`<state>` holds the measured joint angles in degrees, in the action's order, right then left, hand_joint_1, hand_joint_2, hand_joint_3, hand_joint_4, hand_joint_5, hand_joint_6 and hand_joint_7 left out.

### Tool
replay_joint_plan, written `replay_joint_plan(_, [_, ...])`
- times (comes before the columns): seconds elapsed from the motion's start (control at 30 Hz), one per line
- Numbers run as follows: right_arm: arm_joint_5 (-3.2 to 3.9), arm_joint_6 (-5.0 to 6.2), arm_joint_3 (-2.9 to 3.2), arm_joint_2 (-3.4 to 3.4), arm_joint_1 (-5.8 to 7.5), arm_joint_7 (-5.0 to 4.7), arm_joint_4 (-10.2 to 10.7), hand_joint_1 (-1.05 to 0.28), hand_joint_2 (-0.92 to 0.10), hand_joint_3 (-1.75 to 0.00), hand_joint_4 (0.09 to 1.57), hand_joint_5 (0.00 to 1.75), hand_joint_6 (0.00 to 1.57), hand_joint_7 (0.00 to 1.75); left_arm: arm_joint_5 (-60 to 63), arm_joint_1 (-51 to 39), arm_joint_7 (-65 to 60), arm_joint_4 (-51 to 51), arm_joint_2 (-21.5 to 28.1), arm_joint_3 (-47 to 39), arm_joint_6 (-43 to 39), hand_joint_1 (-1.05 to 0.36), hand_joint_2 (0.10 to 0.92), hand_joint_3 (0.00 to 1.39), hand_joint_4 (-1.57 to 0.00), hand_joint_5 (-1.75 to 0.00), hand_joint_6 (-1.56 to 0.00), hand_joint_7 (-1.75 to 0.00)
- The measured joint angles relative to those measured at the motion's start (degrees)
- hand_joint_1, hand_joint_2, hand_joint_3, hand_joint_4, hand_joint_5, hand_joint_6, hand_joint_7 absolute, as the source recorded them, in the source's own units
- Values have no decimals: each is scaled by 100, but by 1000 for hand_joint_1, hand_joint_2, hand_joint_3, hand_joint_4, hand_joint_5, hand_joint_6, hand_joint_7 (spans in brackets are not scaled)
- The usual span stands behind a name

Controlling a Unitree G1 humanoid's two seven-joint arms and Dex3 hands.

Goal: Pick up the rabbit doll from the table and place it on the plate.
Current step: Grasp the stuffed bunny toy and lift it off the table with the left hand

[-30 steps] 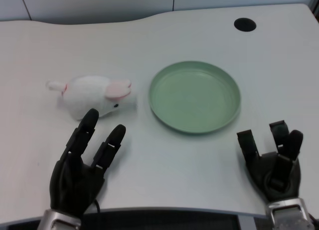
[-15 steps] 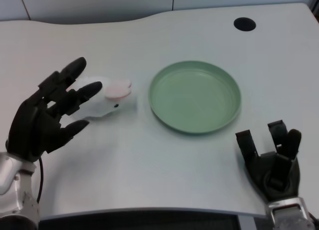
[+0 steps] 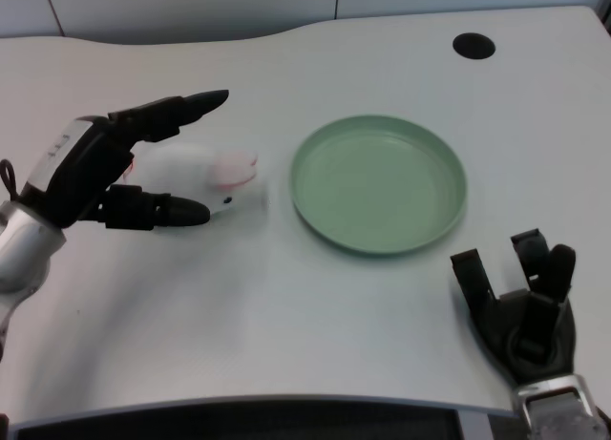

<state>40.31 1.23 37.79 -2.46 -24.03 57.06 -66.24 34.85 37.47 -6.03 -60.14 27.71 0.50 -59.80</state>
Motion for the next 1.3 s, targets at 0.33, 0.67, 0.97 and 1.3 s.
replay_joint_plan(0.33, [-2, -118, -4, -41, -36, -60, -15, -538, -921, -109, 795, 1746, 658, 1708, 1858, 1182, -2906, -915, 278, 2008, 1448, -901, 863, 20, -323, 0, -298, 0])
replay_joint_plan(0.67, [1, -102, -5, -21, -37, -54, 9, -536, -921, -104, 797, 1746, 635, 1729, 1716, 1504, -2270, -1408, 55, 2667, 2464, -1020, 908, 9, -176, 0, -215, -1])
replay_joint_plan(0.97, [2, -102, -5, 2, -6, -6, 110, -529, -921, -115, 787, 1746, 646, 1712, 1361, 1484, -1517, -1644, -352, 2694, 2930, -1048, 895, 0, -169, -5, -192, 0])
replay_joint_plan(1.3, [2, -103, -28, -2, 55, 166, 228, -539, -921, -159, 778, 1746, 617, 1706, 786, 1242, -1224, -1737, -671, 2485, 3022, -956, 814, 2, -225, -30, -158, -12])
